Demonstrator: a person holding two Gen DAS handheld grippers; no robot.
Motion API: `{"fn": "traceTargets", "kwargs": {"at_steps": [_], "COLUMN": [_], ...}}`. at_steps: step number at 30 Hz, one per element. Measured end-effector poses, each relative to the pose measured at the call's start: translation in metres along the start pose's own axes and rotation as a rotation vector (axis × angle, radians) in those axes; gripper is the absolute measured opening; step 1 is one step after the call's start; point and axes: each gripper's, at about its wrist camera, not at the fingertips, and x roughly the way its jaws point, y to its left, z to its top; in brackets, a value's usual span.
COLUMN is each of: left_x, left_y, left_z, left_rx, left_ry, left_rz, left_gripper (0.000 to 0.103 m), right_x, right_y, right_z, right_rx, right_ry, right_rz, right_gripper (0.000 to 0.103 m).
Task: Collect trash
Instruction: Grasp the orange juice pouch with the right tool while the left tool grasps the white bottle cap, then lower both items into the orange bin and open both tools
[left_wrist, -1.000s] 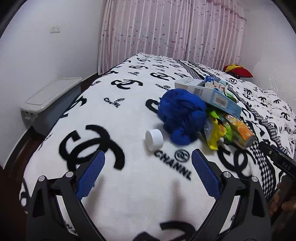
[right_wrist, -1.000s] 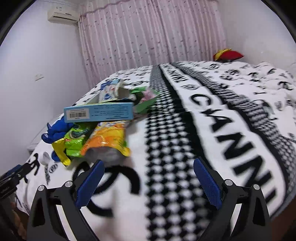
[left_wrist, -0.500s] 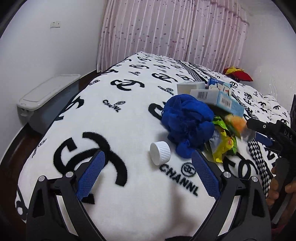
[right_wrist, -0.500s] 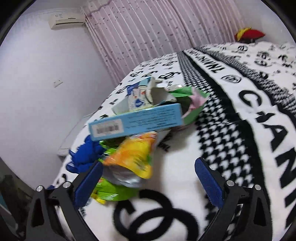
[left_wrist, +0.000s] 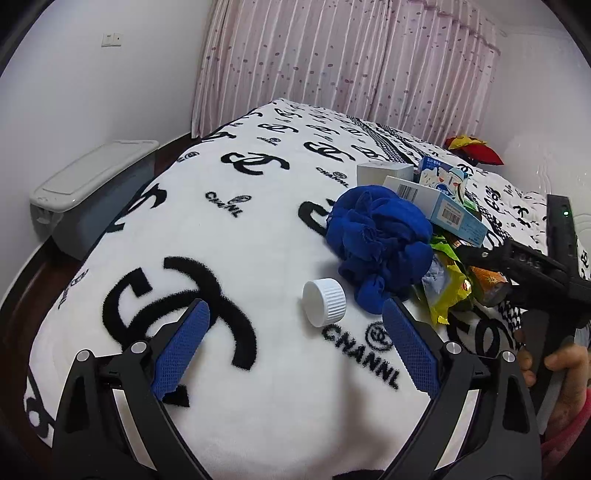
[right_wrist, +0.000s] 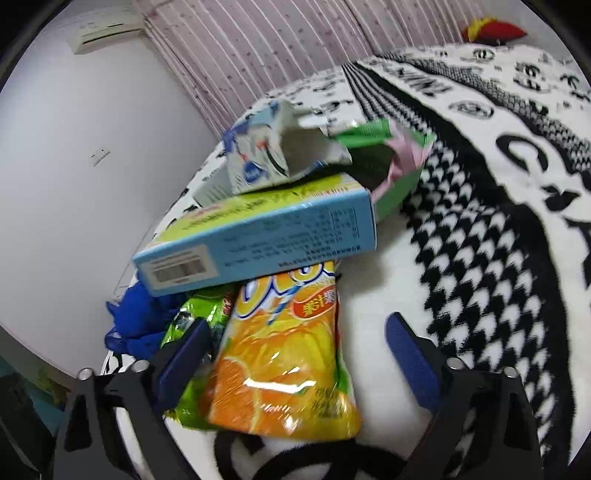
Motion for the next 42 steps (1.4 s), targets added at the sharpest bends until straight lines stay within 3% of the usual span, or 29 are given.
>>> {"fn": "traceTargets", "kwargs": {"at_steps": [2,14,21,22,24,26,29,35,42], "left_x": [0.0,0.017,0.042,0.043,0.044,0.046,0.039,0.017,-0.027], "left_y": [0.0,-0.007,-0.011,-0.011,-0.013,-0.017,-0.019,-0.025,-0.038], "left_z": [0.0,-0.008,-0.003,-0.002,0.0,0.0,-0.003,-0.013,-0.031], "left_rx": [0.003,0.02,0.016,0.013,0.028,0.057,0.065,0.097,0.14], "left_ry": [-0.002,0.053,0.058,0.053,0.05,0.063,0.069,0.063,0.078], "left_rz": [0.0,-0.004,0.073,0.077,0.098,0.111,0.088,0.06,-0.049], "left_gripper": [0.092,0.092,0.091,0.089,0.057,0.038,0.019,0.017,0.017], "right_x": [0.001,-0.06,-0.095,-0.098,-0.102,-0.104,-0.108,-0.124,-0.165], "right_y": [0.001,0.003,-0.009,-0.011,-0.014,-0.015,-0.017,-0.01,0.008], "right_z": [0.0,-0.024,-0.052,-0.056,-0.061,-0.066,-0.072,-0.08,-0.108], "right_rx": [-0.002,-0.064,-0.092,-0.095,-0.102,-0.106,-0.096,-0.117,-0.178], "right_ry": [0.01,-0.061,-0.085,-0.085,-0.086,-0.084,-0.081,-0.1,-0.127], "right_rz": [0.031,-0.009,-0.053,-0.059,-0.07,-0.078,-0.072,-0.075,-0.054], "right_gripper": [0.057,0.053,0.053,0.053,0.052,0.052,0.052,0.052,0.052]}}
